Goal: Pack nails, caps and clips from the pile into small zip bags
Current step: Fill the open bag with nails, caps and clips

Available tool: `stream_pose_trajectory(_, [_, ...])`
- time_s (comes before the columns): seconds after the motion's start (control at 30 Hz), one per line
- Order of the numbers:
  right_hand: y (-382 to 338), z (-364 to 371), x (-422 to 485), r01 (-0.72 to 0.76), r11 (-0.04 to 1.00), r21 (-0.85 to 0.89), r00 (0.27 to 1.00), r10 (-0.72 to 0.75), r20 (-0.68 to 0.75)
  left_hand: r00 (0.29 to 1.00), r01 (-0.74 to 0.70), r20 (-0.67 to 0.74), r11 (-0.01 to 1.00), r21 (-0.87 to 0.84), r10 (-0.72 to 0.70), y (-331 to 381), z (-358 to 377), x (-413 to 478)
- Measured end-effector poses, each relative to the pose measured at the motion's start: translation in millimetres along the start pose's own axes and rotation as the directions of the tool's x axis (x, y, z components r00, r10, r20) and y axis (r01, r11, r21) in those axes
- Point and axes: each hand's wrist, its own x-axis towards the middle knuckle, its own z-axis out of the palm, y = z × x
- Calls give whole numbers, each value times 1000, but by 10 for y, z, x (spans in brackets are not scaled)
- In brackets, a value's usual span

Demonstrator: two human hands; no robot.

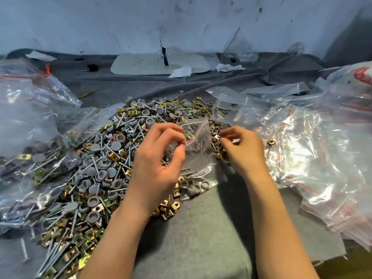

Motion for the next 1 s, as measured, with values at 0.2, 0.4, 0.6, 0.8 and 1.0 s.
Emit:
stream_pose_trajectory(0.2, [12,120,-3,4,945,-328,994,32,103,985,118,-116,988,-97,-129,-10,-13,21])
stream_pose_trajectory(0.4, [-22,182,-17,-27,926,-377,997,53,60,982,137,-115,986,-99,-148,-11,-18,21])
stream_pose_trajectory(0.6, [9,176,-1,-102,913,-395,995,99,-30,983,138,-110,986,-94,-148,-20,-15,12])
stream_pose_trajectory(0.8, [16,165,29,-127,898,-422,991,129,-22,983,139,-104,986,-96,-149,-21,-5,14])
stream_pose_trajectory(1.0, [27,180,35,-115,901,-419,993,114,-26,984,135,-106,987,-91,-144,-15,-2,6])
